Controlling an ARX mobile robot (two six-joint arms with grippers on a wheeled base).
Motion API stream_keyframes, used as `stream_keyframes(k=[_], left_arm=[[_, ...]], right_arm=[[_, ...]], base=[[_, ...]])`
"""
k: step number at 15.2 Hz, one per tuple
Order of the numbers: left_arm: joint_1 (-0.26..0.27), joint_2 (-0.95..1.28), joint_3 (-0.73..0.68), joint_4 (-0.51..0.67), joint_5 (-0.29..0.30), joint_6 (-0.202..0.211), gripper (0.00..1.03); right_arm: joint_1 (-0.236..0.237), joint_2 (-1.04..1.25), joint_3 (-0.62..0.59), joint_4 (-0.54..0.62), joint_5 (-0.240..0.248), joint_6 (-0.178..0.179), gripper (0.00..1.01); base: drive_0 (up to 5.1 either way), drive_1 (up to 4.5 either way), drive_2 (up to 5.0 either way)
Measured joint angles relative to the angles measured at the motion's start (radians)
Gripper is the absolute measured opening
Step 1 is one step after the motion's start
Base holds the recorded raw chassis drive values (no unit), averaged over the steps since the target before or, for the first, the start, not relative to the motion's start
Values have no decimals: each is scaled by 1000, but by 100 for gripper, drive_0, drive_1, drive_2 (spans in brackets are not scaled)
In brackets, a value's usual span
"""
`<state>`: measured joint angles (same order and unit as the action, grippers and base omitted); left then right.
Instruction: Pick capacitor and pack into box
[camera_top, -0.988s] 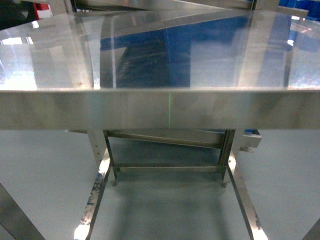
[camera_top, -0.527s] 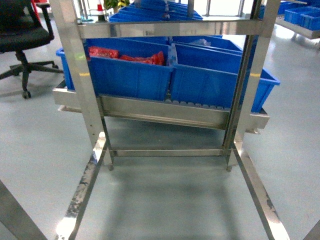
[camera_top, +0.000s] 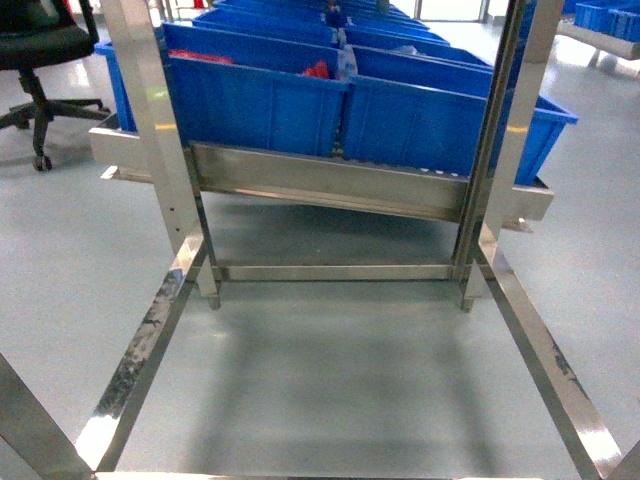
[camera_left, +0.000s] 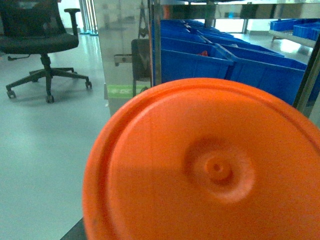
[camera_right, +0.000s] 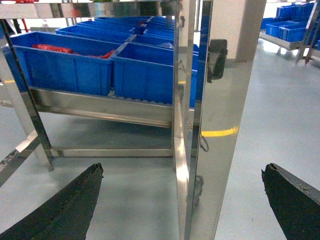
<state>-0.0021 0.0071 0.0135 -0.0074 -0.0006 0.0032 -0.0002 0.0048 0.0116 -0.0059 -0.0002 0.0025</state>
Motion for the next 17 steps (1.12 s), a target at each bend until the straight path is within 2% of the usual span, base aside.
stream_keyframes(k=[7,17], left_arm=[[0,0,0,0,0,0,44],[2,0,0,2,0,0,44]], right_arm=[[0,0,0,0,0,0,98],[0,0,0,3,1,0,98]], base=[[7,7,7],[-489,256,256]])
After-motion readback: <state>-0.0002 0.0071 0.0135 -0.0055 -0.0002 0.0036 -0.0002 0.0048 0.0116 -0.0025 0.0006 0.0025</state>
